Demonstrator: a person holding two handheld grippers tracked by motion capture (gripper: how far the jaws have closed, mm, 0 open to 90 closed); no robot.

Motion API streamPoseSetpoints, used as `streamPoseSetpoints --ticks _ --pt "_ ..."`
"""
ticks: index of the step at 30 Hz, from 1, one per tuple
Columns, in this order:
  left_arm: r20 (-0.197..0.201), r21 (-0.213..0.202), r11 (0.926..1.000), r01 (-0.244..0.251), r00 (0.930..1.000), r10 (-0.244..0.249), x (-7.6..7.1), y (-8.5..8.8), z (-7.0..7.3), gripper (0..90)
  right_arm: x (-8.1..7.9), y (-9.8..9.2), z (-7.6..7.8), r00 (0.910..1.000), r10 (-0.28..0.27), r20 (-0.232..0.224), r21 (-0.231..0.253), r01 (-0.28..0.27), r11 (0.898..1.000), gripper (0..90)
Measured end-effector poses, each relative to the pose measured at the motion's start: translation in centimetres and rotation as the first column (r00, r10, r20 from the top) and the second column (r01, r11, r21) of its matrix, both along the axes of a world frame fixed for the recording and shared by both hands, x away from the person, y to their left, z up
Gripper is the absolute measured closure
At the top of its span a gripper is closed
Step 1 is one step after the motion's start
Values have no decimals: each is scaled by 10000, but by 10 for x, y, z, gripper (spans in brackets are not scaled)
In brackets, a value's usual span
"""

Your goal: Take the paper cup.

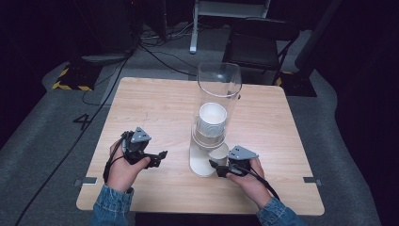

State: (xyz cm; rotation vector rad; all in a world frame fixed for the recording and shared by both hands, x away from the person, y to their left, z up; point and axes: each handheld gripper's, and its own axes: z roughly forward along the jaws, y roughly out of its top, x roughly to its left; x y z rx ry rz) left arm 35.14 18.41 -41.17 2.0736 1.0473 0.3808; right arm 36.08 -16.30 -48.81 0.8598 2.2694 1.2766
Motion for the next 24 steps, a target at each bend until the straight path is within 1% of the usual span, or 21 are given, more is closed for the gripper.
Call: streamPoseSetpoints --ticks 4,5,6,7,9,11,12,13,14,15,16,17,18,22,23,24 --pt "44 14 10000 71 10000 -71 5 -2 1 159 -1 -7 1 9998 -189 52 -39 189 9998 325" --pt "-47 -100 9999 45 10000 -46 5 -3 1 159 -2 -10 1 9996 -271 77 -18 271 9996 325" --pt "37 -2 9999 110 9999 -110 7 -3 2 160 -2 -12 1 9995 -314 92 -30 314 9995 325" --pt "162 63 9999 85 9998 -86 10 -4 3 159 -3 -16 1 9989 -470 90 -23 470 9989 325" --pt "229 46 9999 125 9997 -126 13 -7 3 159 -4 -21 2 9983 -580 102 -14 580 9983 325" --pt "207 7 9999 139 9997 -139 14 -8 4 160 -4 -23 2 9979 -635 105 7 635 9980 325" --pt "118 -141 9998 128 9999 -127 14 -10 3 159 -4 -25 2 9973 -723 114 39 722 9974 325" --pt "221 21 9997 230 9995 -230 16 -10 4 160 -4 -29 3 9967 -804 142 72 803 9967 325" --pt "153 -122 9998 152 9998 -150 17 -12 4 160 -4 -34 5 9954 -944 181 117 942 9955 325" --pt "173 -74 9998 208 9996 -206 18 -13 3 159 -4 -36 6 9948 -999 204 142 996 9949 325" --pt "94 -160 9997 188 9998 -187 19 -14 3 160 -4 -38 7 9940 -1073 215 190 1069 9941 325" --pt "94 -160 9997 188 9998 -187 19 -14 3 160 -4 -38 7 9940 -1073 215 190 1069 9941 325" --pt "84 -182 9997 176 9998 -175 20 -15 2 159 -3 -44 9 9919 -1256 201 295 1249 9917 325" --pt "53 -162 9997 161 9999 -160 21 -14 2 159 0 -51 12 9888 -1475 231 433 1464 9883 325" --pt "52 -157 9998 112 9999 -111 20 -14 2 160 2 -55 13 9869 -1594 249 509 1580 9861 325" --pt "139 -36 9998 189 9997 -188 21 -12 2 160 5 -60 15 9835 -1797 215 645 1780 9819 325"
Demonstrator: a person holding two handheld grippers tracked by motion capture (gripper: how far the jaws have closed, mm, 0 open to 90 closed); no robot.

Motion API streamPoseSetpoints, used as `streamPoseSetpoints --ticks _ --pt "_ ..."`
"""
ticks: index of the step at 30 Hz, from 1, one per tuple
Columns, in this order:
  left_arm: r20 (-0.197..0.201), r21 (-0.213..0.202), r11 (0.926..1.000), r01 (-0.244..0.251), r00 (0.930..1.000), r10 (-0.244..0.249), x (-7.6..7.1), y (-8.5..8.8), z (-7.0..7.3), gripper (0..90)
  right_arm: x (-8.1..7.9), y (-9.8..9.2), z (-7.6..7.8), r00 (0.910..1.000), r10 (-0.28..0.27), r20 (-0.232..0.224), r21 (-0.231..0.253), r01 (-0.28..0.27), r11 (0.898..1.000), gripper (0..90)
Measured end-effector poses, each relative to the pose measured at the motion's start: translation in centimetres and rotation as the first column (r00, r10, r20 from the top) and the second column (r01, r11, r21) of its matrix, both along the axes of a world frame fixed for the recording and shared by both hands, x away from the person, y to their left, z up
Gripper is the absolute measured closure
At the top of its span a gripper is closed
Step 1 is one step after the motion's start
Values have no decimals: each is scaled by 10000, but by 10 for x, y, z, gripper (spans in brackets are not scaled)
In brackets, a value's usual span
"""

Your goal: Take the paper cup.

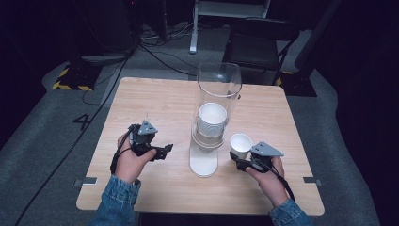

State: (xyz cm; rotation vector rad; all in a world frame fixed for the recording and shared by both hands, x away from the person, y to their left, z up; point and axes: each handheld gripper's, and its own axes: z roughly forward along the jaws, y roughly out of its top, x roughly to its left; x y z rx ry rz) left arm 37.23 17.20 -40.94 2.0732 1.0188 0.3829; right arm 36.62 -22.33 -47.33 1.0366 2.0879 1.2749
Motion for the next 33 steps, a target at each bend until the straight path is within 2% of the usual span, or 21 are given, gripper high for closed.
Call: streamPoseSetpoints --ticks 7,11,16,19,22,23,33 --pt "-37 2 9999 -143 9999 143 -3 3 -1 160 13 -13 3 9983 -588 62 267 586 9979 324" --pt "5 49 9996 -282 9996 282 -7 7 -3 160 25 -23 3 9946 -1035 -42 604 1036 9928 323" --pt "-12 124 9987 -486 9988 486 -10 12 -5 161 37 -30 1 9908 -1349 -33 858 1347 9872 323" --pt "-8 264 9975 -654 9979 654 -12 15 -8 163 42 -30 -1 9913 -1319 -22 890 1316 9873 323" --pt "20 476 9947 -915 9958 915 -16 20 -11 163 50 -28 -4 9905 -1377 -57 698 1378 9880 322" --pt "7 485 9942 -957 9954 958 -17 21 -12 164 57 -27 -6 9897 -1433 -49 633 1433 9876 322" --pt "-70 364 9891 -1425 9897 1428 -34 36 -17 166 81 -25 -19 9867 -1615 -198 698 1625 9842 320"
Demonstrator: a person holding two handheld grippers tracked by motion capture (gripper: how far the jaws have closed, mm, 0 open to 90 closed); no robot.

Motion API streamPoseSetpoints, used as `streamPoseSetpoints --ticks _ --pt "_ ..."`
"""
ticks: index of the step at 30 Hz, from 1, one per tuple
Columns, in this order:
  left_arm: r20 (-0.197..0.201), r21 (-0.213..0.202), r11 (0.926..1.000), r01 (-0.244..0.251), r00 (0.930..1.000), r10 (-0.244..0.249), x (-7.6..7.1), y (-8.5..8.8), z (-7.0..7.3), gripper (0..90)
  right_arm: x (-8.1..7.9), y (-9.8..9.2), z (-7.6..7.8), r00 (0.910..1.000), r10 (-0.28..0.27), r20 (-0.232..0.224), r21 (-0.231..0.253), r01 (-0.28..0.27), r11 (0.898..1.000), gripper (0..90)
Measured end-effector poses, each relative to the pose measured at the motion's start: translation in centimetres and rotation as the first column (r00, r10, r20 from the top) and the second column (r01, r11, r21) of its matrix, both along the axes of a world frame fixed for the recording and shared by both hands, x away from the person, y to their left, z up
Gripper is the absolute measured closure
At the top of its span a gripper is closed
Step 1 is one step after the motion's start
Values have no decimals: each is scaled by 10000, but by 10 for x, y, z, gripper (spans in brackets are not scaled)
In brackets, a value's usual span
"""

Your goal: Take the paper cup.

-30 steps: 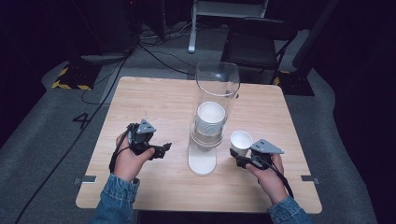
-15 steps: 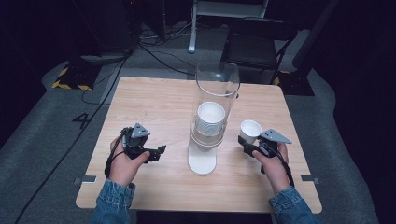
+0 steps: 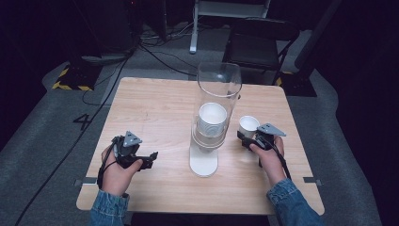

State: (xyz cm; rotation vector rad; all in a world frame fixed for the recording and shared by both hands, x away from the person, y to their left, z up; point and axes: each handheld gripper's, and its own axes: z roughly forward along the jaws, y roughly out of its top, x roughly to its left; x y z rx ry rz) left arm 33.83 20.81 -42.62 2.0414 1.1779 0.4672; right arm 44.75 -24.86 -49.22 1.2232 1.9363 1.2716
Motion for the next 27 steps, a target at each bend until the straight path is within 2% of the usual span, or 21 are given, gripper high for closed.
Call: streamPoseSetpoints --ticks 3,7,9,14,15,17,18,22,24,25,27 --pt "45 -1 10000 -98 9999 98 -6 5 0 166 6 1 -4 9999 -7 -115 -26 7 10000 319" --pt "93 -35 9996 -273 9996 274 -14 11 0 165 15 4 -5 10000 -23 57 -371 25 9993 318" --pt "72 22 9993 -360 9993 360 -18 14 -1 166 20 5 -6 9999 -56 158 -183 59 9998 318" --pt "57 46 9986 -532 9986 532 -25 20 0 166 27 5 -6 9995 -166 -254 -291 159 9995 318" --pt "100 30 9983 -576 9983 576 -27 21 0 165 27 6 -7 9987 -216 -453 -279 203 9994 317" --pt "123 2 9982 -600 9981 600 -27 21 1 165 28 5 -7 9983 -240 -526 -308 224 9993 316" --pt "112 -42 9980 -628 9980 628 -28 21 1 166 28 5 -7 9967 -230 -778 -350 204 9992 312" --pt "89 -8 9986 -537 9985 537 -27 21 1 165 27 6 -7 9951 -152 -975 -399 114 9991 302" --pt "31 -6 9989 -462 9989 462 -26 20 0 166 27 6 -7 9949 -52 -1008 -467 5 9989 275" --pt "33 -7 9992 -395 9992 395 -25 19 0 166 27 7 -8 9947 -28 -1029 -518 -26 9987 219" --pt "33 -27 9993 -364 9993 364 -24 18 0 165 26 6 -8 9944 -21 -1060 -497 -32 9988 210"
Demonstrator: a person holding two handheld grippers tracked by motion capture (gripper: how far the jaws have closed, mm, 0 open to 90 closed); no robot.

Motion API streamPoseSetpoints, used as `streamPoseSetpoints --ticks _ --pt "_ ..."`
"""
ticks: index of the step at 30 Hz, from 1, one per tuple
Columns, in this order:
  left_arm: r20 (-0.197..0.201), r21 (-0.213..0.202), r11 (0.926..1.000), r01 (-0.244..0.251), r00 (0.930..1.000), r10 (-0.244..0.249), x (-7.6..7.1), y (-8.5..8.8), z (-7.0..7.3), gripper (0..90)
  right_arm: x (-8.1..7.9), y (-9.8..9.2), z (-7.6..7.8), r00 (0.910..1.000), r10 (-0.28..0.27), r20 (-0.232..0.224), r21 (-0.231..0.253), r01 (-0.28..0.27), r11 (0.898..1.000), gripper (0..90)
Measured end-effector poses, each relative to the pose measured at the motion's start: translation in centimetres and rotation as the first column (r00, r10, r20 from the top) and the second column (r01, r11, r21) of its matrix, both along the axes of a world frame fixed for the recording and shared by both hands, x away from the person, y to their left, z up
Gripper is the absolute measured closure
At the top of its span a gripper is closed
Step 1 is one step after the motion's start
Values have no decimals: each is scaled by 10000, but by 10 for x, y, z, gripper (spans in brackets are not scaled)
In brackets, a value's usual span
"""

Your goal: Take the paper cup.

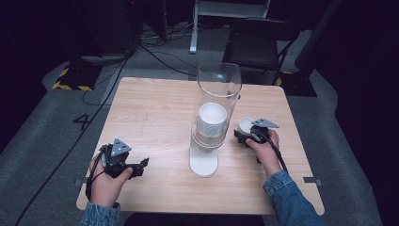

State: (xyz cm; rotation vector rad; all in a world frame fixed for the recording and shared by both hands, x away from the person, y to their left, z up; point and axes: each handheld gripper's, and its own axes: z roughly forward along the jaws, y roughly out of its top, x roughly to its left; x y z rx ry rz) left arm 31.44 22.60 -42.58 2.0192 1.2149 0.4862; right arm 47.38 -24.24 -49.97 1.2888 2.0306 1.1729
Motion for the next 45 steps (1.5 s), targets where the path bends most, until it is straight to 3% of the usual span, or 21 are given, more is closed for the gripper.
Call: streamPoseSetpoints --ticks 7,14,24,31,36,37,45 --pt "-12 47 10000 87 10000 -87 2 -2 0 165 -2 -2 0 9999 -98 -105 51 99 9999 162" --pt "-48 5 9995 305 9995 -305 9 -7 0 165 -10 -3 7 9993 332 173 -186 -329 9993 159" --pt "-71 -69 9977 671 9977 -671 21 -16 1 165 -35 -27 29 9981 237 561 408 -260 9988 158" --pt "-46 -95 9964 837 9965 -837 25 -15 2 165 -65 -46 65 9924 575 1092 494 -632 9968 159" --pt "1 -124 9966 818 9966 -818 27 -13 4 163 -79 -57 81 9936 487 1016 606 -550 9966 160" --pt "-12 -129 9962 865 9962 -865 27 -13 4 162 -86 -63 90 9941 422 995 671 -490 9965 163" --pt "-124 65 9918 1280 9917 -1279 33 -15 3 161 -103 -82 115 9943 512 932 204 -533 9984 195"
